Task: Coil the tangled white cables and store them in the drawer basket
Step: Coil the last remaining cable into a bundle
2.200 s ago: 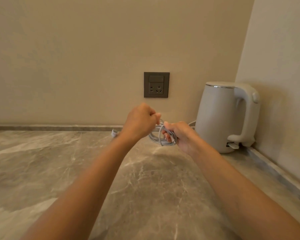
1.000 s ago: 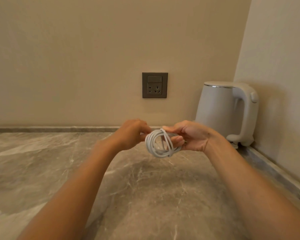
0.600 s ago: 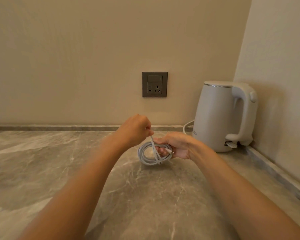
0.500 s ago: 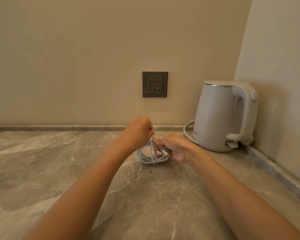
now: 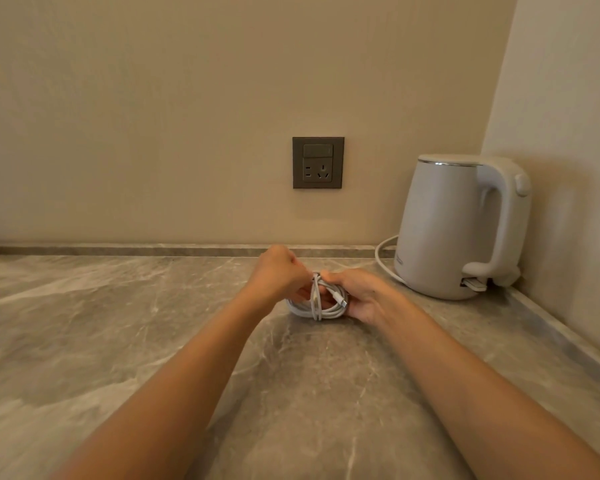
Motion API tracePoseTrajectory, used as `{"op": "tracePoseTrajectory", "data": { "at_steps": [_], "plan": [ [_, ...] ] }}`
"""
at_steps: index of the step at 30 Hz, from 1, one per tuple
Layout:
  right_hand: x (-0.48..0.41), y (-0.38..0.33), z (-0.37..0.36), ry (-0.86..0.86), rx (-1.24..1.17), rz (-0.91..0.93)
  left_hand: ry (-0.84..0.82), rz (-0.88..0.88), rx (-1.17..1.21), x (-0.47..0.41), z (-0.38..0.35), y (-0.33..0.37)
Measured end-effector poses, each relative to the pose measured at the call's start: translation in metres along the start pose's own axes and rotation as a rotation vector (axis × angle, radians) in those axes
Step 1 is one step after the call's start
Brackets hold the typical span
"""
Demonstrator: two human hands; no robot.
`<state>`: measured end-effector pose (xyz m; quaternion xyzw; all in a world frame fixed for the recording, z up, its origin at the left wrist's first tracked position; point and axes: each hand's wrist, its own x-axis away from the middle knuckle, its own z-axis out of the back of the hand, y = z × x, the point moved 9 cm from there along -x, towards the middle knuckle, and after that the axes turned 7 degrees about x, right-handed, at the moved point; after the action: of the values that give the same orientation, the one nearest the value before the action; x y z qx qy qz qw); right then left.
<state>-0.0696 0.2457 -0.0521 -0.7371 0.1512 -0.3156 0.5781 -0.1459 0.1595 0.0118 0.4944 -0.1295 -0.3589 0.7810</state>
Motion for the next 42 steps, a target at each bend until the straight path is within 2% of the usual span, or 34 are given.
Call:
{"op": "tracePoseTrajectory", "data": {
  "at_steps": [3, 8, 13, 15, 17, 21, 22, 24, 27, 30, 35, 39, 42],
  "plan": [
    [-0.001, 0.000, -0.001, -0.015, 0.009, -0.008, 0.025, 0.015, 0.039, 0.002, -0.001, -0.004],
    [0.000, 0.001, 0.007, 0.024, 0.061, -0.023, -0.044, -0.005, 0.022, 0.004, -0.007, -0.006],
    [0.004, -0.001, 0.007, 0.020, 0.094, -0.006, -0.020, -0.224, -0.375, 0.014, -0.019, 0.011],
    [0.005, -0.001, 0.010, 0.026, 0.081, -0.001, -0.049, -0.286, -0.466, 0.018, -0.026, 0.016],
    [0.006, 0.000, 0.012, 0.036, 0.073, 0.002, -0.042, -0.274, -0.367, 0.015, -0.020, 0.016],
    [0.008, -0.003, 0.013, 0.084, 0.091, 0.018, -0.022, -0.028, 0.220, 0.008, -0.001, 0.004],
    [0.009, -0.005, 0.013, 0.102, 0.127, 0.028, -0.043, 0.017, 0.289, 0.008, -0.001, 0.003],
    [0.011, -0.012, 0.012, 0.141, 0.228, 0.071, -0.099, 0.043, 0.253, 0.011, -0.004, 0.005],
    [0.013, -0.023, 0.011, 0.201, 0.425, 0.157, -0.162, -0.007, 0.020, 0.013, -0.009, 0.016],
    [0.012, -0.028, 0.007, 0.210, 0.536, 0.191, -0.214, -0.017, -0.089, 0.010, -0.009, 0.020],
    [0.012, -0.027, 0.007, 0.190, 0.510, 0.214, -0.329, 0.056, 0.071, 0.007, -0.007, 0.009],
    [0.010, -0.025, 0.008, 0.178, 0.486, 0.190, -0.229, 0.144, 0.138, 0.003, 0.004, -0.004],
    [0.014, -0.024, 0.010, 0.170, 0.456, 0.176, -0.206, 0.099, 0.061, 0.006, 0.005, -0.002]
  ]
}}
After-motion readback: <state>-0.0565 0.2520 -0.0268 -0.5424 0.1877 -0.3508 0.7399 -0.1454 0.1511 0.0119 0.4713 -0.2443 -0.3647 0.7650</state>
